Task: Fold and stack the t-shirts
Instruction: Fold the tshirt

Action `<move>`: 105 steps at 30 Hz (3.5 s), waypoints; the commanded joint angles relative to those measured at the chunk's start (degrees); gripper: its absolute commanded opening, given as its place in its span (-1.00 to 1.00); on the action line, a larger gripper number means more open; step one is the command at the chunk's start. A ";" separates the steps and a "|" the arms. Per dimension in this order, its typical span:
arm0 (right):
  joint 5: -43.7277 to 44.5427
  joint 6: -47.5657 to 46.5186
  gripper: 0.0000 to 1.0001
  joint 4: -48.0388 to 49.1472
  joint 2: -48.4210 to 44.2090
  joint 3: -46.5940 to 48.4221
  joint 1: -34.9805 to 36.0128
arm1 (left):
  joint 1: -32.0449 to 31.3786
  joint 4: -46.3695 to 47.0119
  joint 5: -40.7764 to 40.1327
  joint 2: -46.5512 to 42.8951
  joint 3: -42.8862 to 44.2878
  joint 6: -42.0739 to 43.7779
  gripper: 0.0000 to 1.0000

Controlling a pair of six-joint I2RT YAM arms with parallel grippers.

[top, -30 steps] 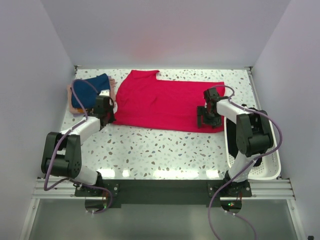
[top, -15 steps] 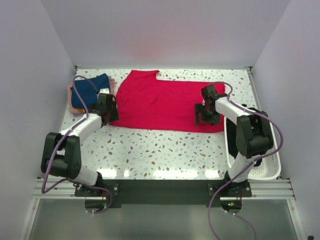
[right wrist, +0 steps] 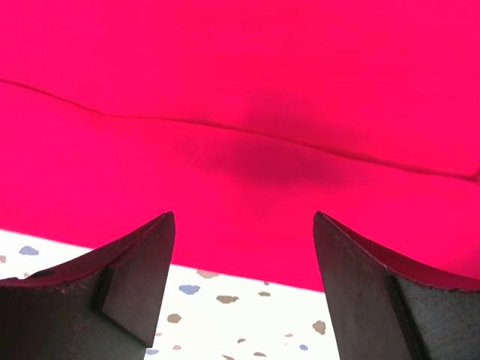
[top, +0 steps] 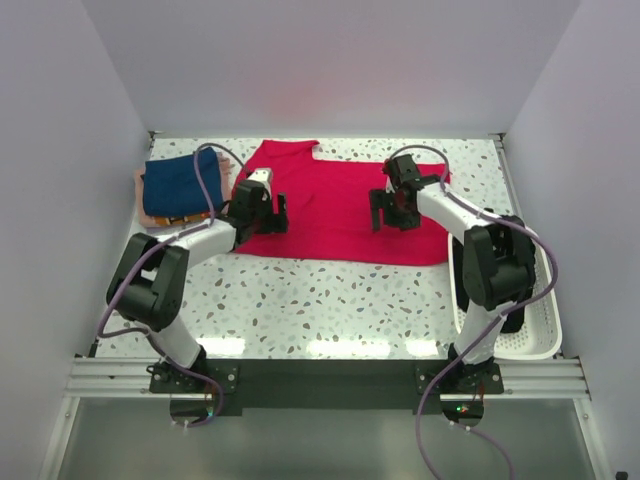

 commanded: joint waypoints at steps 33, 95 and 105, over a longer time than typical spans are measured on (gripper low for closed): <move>-6.24 9.64 0.53 6.37 -3.50 -24.23 13.94 | 0.28 -9.61 -5.50 -17.70 -22.90 -8.63 0.78; 15.64 7.97 0.32 -1.81 -9.40 -15.88 3.14 | 15.13 0.23 11.02 -17.61 -18.69 -8.36 0.88; 17.48 8.41 0.24 -0.31 -6.31 -15.44 3.05 | 12.93 6.02 12.16 -9.80 -15.96 -10.38 0.88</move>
